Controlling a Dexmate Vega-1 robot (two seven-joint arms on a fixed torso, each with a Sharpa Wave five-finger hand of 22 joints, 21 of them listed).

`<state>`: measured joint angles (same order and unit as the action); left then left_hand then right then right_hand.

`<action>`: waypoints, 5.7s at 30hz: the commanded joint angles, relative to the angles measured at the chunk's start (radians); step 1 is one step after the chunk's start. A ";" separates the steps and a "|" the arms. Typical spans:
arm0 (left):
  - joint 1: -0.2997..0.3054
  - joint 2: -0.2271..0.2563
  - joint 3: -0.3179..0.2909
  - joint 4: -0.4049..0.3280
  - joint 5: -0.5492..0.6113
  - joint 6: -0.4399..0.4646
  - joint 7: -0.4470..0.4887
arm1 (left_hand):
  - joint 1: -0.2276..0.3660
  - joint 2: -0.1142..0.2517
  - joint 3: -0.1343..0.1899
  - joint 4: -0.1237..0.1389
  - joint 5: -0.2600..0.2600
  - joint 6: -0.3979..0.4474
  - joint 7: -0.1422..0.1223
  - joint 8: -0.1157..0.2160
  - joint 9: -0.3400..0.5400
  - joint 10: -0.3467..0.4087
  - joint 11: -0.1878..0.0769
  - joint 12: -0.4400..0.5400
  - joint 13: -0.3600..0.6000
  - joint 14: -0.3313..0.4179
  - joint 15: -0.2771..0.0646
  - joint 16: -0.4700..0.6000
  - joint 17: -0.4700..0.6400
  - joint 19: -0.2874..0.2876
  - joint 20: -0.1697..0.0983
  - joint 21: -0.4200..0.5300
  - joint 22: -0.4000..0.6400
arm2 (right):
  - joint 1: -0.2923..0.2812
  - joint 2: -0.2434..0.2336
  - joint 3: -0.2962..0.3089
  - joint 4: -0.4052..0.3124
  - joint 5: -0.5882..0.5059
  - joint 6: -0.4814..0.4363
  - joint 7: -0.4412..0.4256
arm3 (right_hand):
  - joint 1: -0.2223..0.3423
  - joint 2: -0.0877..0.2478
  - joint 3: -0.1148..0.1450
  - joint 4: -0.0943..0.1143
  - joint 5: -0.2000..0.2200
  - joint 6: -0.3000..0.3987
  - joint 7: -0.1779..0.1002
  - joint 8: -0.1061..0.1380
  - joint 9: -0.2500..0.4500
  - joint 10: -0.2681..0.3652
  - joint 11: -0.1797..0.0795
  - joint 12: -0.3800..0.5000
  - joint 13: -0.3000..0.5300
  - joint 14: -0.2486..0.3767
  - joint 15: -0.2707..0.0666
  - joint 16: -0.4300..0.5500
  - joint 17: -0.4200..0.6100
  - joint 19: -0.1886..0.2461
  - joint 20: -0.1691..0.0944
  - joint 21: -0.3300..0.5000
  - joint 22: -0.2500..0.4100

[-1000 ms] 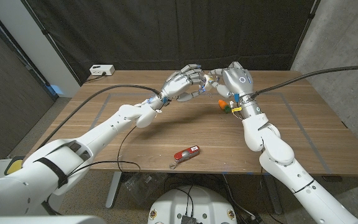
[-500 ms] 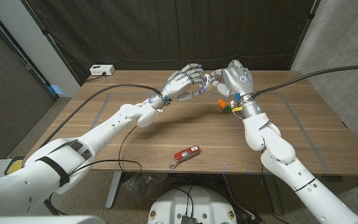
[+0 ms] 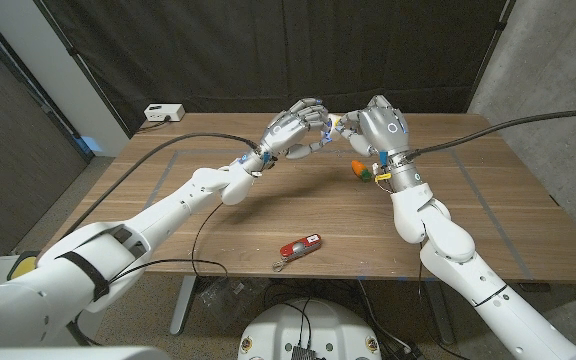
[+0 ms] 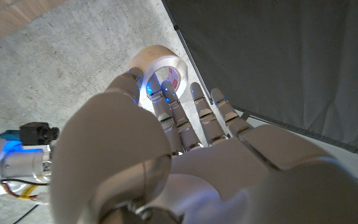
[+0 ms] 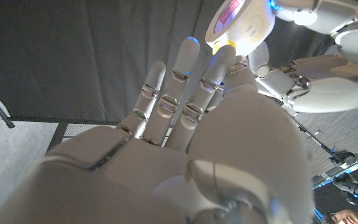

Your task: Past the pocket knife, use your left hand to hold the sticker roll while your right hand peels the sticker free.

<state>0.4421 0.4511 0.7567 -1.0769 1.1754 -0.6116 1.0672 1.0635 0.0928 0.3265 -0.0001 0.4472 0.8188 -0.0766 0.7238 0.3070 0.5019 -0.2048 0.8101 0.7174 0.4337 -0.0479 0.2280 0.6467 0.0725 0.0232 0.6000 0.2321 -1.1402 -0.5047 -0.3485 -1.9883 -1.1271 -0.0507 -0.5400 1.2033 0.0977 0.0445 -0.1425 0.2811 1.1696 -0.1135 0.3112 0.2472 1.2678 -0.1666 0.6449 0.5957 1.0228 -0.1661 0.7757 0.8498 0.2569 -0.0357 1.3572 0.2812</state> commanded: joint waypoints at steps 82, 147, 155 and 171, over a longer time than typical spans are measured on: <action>0.042 -0.041 -0.079 -0.018 0.196 0.031 0.050 | 0.036 0.009 -0.024 0.004 0.000 0.074 -0.041 0.034 0.026 0.000 -0.005 0.016 0.002 0.020 -0.173 -0.014 0.020 -0.006 -0.011 0.040 -0.004 | -0.122 -0.029 0.065 -0.224 -0.128 -0.167 0.354 | -0.055 -0.008 0.015 0.037 0.011 -0.523 -0.061 -0.104 -0.035 -0.439 -0.033 -0.306 -0.014 -0.261 -0.070 -0.146 -0.028 -0.158 -0.118 0.064 -0.096; 0.020 -0.081 -0.112 0.035 0.246 0.002 0.050 | 0.046 0.013 -0.039 0.018 0.006 0.073 -0.044 0.033 0.036 -0.005 -0.004 0.014 0.003 0.012 -0.172 -0.020 0.028 -0.018 -0.011 0.060 -0.008 | -0.046 -0.031 0.048 -0.107 -0.042 -0.043 0.229 | -0.095 0.001 -0.056 0.046 0.004 -0.189 -0.070 -0.066 -0.002 -0.146 -0.028 -0.170 0.050 -0.114 -0.067 -0.068 0.034 -0.106 -0.132 0.110 -0.085; 0.022 -0.087 -0.129 0.040 0.246 -0.006 0.050 | 0.048 0.014 -0.040 0.019 0.006 0.072 -0.047 0.032 0.036 -0.006 -0.004 0.014 0.003 0.012 -0.172 -0.019 0.029 -0.019 -0.012 0.062 -0.009 | -0.019 -0.029 0.033 -0.070 -0.038 -0.026 0.196 | -0.094 -0.005 -0.065 0.044 0.007 -0.171 -0.070 -0.068 -0.003 -0.132 -0.027 -0.165 0.049 -0.114 -0.067 -0.069 0.034 -0.105 -0.128 0.115 -0.084; 0.021 -0.088 -0.128 0.046 0.247 -0.017 0.050 | 0.050 0.016 -0.044 0.023 0.004 0.068 -0.044 0.032 0.039 -0.006 -0.004 0.014 0.002 0.011 -0.171 -0.020 0.032 -0.020 -0.011 0.068 -0.010 | -0.002 0.010 -0.001 0.019 -0.071 -0.049 -0.043 | -0.092 -0.025 -0.095 0.039 0.017 -0.180 -0.049 -0.094 0.001 -0.125 -0.025 -0.166 0.048 -0.079 -0.065 -0.037 0.031 -0.101 -0.094 0.166 -0.074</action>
<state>0.4643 0.3652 0.6300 -1.0356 1.4226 -0.6229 1.1168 1.1065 0.0947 0.2878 0.0247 0.4483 0.8224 -0.0730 0.7239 0.3071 0.4964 -0.2032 0.8199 0.7176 0.4465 -0.0463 0.2108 0.6744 0.0565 0.0142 0.6622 0.2233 -1.1539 -0.5099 -0.3311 -2.0147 -1.1812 -0.0844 -0.4603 1.1140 0.0837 -0.0422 -0.1027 0.2930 0.9979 -0.1628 0.2216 0.2462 1.1529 -0.1914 0.4830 0.6395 0.9519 -0.1381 0.7398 0.8815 0.1568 -0.0392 1.5170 0.2026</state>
